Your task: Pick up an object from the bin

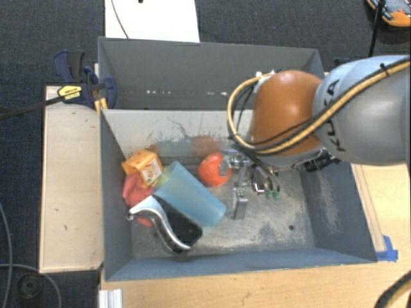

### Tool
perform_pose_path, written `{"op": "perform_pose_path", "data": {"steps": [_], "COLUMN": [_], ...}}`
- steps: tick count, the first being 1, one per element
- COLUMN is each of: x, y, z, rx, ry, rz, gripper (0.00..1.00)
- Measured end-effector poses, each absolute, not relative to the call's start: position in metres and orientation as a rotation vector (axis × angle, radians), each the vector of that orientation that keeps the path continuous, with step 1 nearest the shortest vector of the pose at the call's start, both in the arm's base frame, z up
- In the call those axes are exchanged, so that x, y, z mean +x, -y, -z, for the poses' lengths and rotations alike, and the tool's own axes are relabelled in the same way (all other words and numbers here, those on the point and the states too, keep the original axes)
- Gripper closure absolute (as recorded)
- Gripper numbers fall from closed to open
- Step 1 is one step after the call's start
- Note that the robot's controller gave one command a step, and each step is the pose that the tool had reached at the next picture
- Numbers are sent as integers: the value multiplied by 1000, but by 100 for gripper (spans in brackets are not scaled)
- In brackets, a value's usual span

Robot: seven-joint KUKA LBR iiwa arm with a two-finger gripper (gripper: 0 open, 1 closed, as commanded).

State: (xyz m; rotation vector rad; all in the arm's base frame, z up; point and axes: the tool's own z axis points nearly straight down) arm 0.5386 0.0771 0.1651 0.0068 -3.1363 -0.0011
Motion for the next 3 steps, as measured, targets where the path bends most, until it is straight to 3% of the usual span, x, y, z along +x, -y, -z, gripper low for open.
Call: {"op": "perform_pose_path", "data": {"steps": [1, 2, 3], "x": [540, 523, 521], "y": [-77, -118, -131], "z": [-170, -105, -103], "rx": [3, -115, -150], "ry": [3144, 3150, 3144], "rz": [2, 2, -5], "gripper": [0, 0, 0]}}
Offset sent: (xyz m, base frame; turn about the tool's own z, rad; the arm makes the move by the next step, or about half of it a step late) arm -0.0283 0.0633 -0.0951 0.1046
